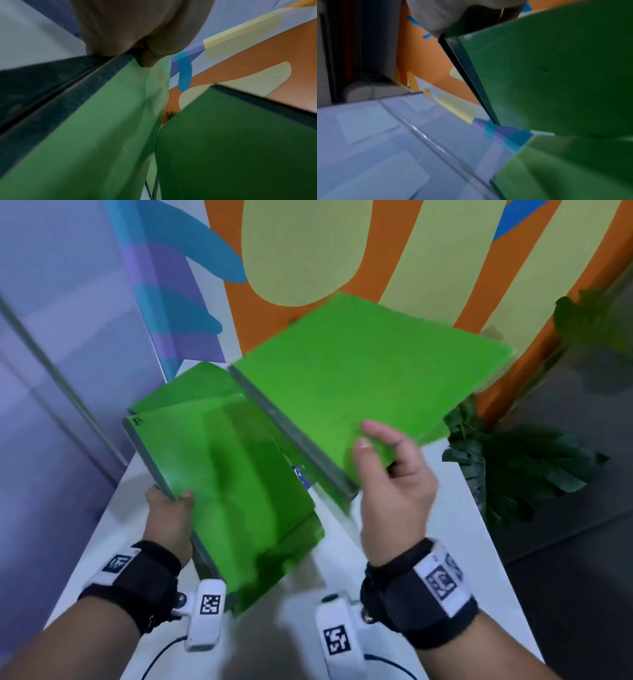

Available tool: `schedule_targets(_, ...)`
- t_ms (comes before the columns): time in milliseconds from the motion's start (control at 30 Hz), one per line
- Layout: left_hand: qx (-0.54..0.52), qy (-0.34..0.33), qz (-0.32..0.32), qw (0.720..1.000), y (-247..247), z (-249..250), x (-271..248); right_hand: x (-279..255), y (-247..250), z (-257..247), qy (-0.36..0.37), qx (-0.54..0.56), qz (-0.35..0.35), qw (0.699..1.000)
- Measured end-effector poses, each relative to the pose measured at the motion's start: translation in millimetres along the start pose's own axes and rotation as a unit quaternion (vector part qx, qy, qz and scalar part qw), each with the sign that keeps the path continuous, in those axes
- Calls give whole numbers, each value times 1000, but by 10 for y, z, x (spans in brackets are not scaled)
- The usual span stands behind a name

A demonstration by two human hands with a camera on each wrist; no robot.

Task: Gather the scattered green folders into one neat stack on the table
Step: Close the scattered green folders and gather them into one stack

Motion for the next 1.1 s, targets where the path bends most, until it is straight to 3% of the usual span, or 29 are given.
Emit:
schedule_targets(200, -36, 97, -19, 994, -30, -302, -119, -234, -280, 980, -155, -128, -190, 961)
schedule_targets(367, -32, 143, -13, 989, 15, -485, -207, -441, -249, 1679, -334, -155, -294, 882)
schedule_targets(433, -37, 154, -27, 987, -14, -497, -236, -534, -273, 1779, -365, -181, -340, 848)
schedule_targets(633, -22, 147, -10, 989, 9, -403, -110, -472, -374, 1866, -303, -250, -501, 771)
schedule_targets(700, -46, 129, 0, 991, 99, -307, -10, -202, -381, 1979, -244, -315, -482, 780)
schedule_targets(767, -72, 92, 5, 993, 191, -164, 70, 180, -369, 2134, -188, -408, -419, 789)
schedule_targets(867, -80, 32, 12, 996, 299, 38, 190, 768, -361, 2424, -150, -534, -373, 744)
schedule_targets(967, -76, -13, 19, 997, 393, 135, 351, 1183, -406, 2673, -158, -601, -358, 697)
schedule_targets(1100, -135, 14, 17, 991, 507, 35, 621, 1513, -552, 2997, -149, -644, -364, 656)
Point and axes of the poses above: each hand's wrist, its own x-axis towards the middle knuckle, its own y-axis out of the back of the hand, z = x × y, the point moved 1 cm from there along x, towards the middle knuckle, and after that the axes turned 7 degrees about -x, right-handed, at the moved point
